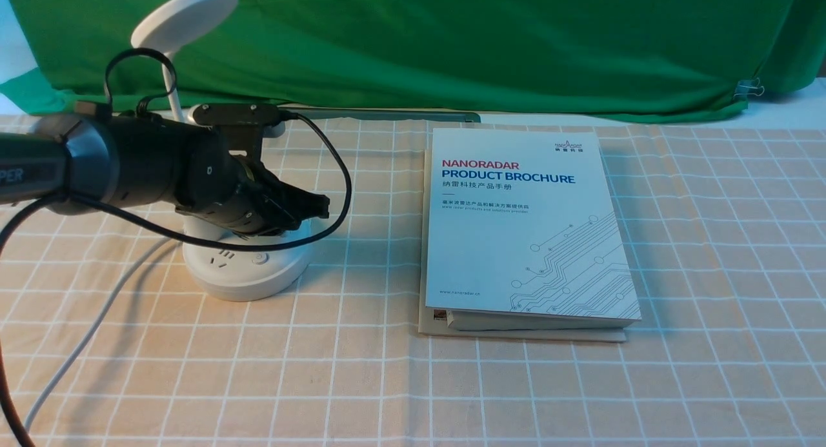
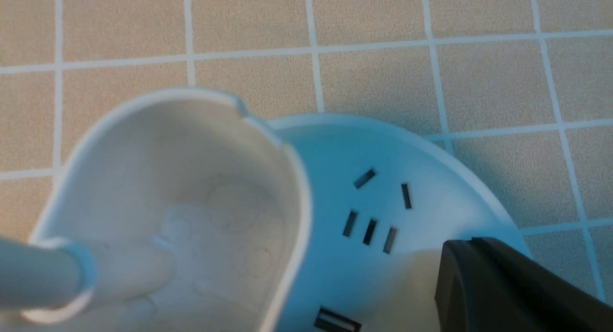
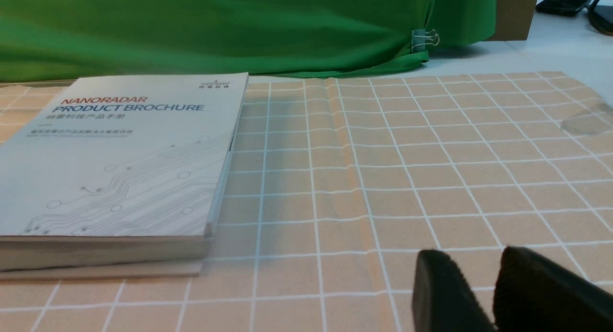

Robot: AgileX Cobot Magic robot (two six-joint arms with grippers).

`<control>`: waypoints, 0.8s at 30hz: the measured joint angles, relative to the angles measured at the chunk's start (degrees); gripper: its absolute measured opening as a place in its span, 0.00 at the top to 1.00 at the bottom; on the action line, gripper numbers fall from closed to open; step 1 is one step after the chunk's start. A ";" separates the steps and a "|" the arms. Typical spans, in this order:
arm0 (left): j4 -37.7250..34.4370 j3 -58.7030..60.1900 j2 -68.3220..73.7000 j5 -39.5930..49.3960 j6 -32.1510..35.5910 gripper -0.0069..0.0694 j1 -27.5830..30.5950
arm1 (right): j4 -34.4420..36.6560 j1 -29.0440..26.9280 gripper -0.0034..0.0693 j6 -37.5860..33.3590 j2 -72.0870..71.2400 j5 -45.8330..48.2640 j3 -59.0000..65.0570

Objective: Turn on the table lamp on the light coffee tablecloth with your hand.
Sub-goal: 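Press the power button on the lamp base to turn the lamp on with the left gripper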

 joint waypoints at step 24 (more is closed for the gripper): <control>-0.09 -0.02 -4.15 2.26 1.91 0.91 0.00 | 0.00 0.00 0.63 0.00 0.00 0.00 0.00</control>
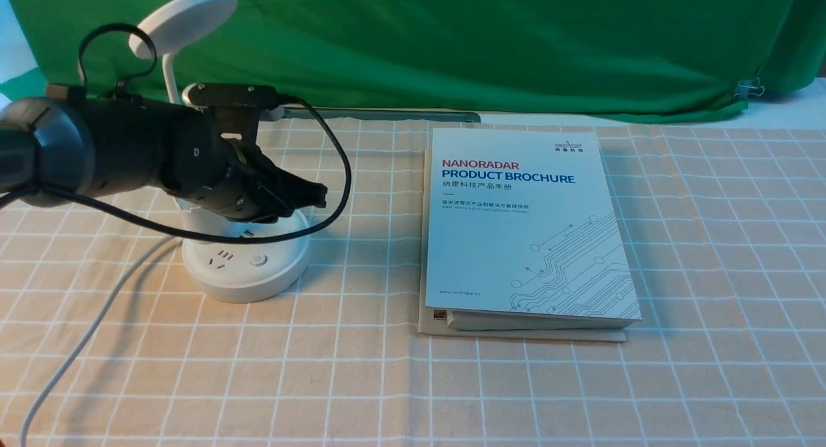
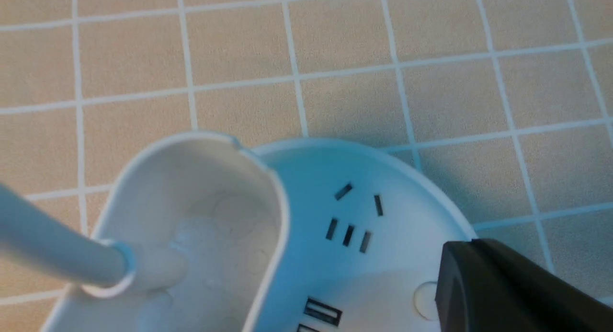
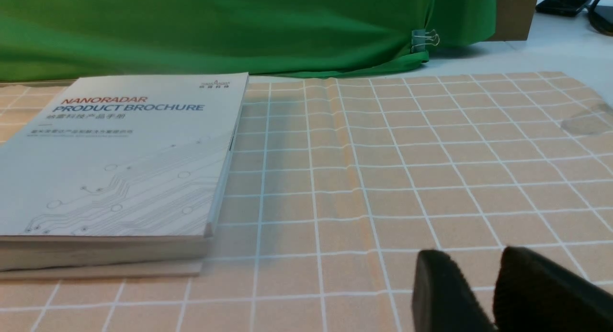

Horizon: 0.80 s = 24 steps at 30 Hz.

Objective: Turn on the table lamp on the light coffee tablecloth with your hand.
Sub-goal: 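Press the power button on the lamp base to turn the lamp on with the left gripper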

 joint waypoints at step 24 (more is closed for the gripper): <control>-3.18 -0.83 4.81 0.45 0.13 0.91 0.03 | 0.00 0.00 0.62 0.00 0.00 0.00 0.00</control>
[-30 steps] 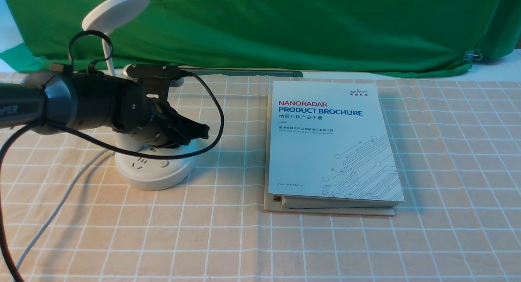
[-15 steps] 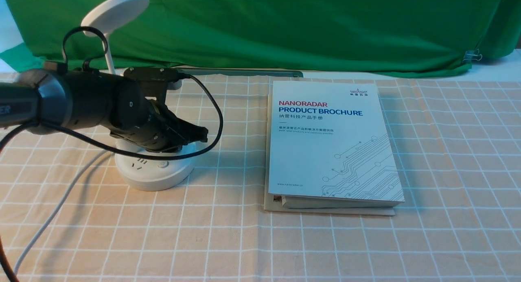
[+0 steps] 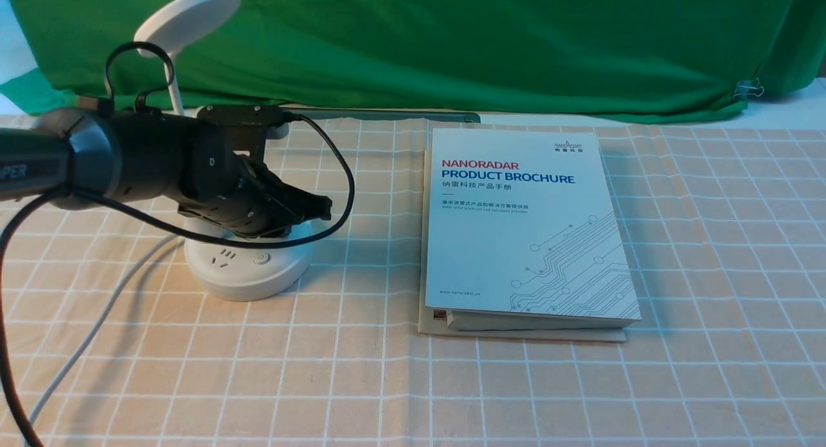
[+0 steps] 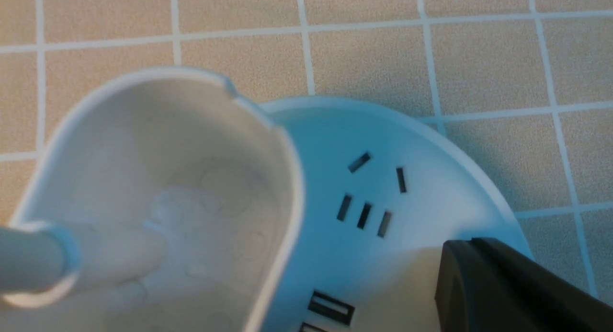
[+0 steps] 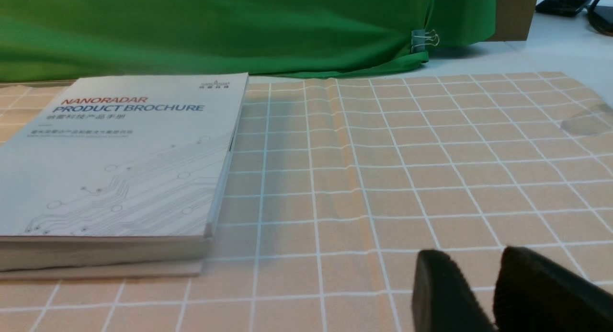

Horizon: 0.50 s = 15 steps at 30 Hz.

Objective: Turn on the table lamp on the light coffee tablecloth with your hand.
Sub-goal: 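Press the power button on the lamp base to turn the lamp on with the left gripper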

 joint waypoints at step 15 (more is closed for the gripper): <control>-29.82 18.09 -34.98 8.15 25.46 0.91 -4.70 | 0.00 0.00 0.62 0.00 0.00 0.00 0.00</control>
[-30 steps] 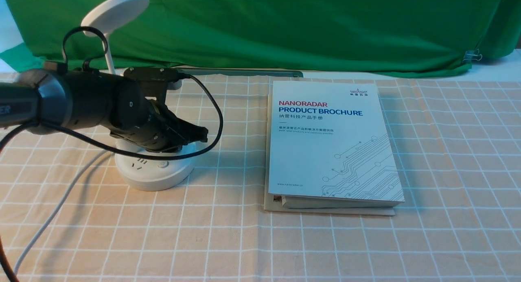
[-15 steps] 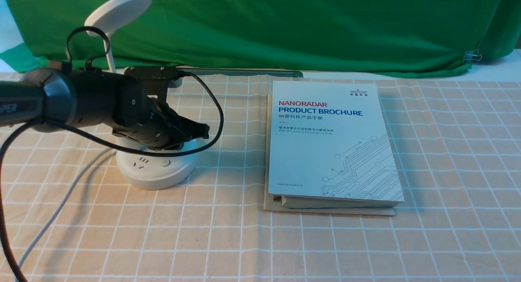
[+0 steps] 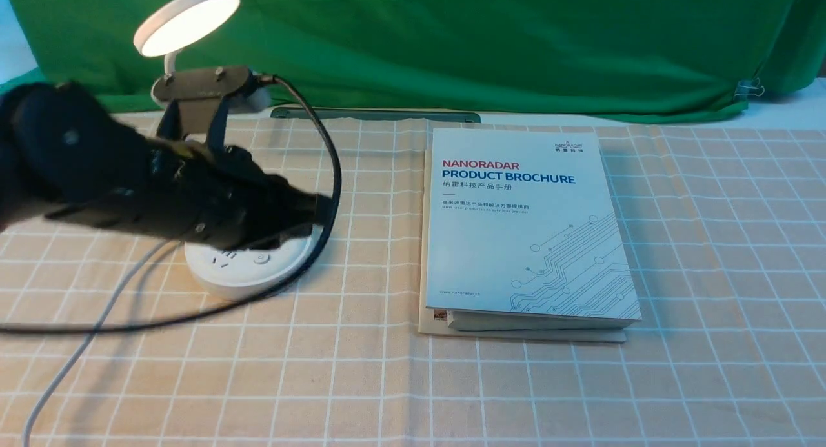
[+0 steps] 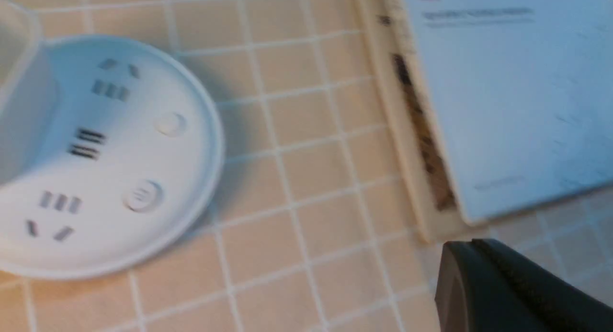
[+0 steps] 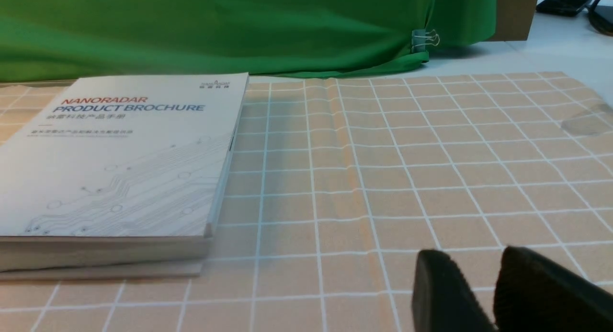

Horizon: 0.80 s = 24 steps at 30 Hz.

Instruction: Turn on the table lamp on the light coffee tablecloth with your hand.

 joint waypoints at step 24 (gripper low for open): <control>21.09 15.12 -40.71 -2.83 4.65 0.91 -2.06 | 0.00 0.00 0.62 0.00 0.00 0.00 0.00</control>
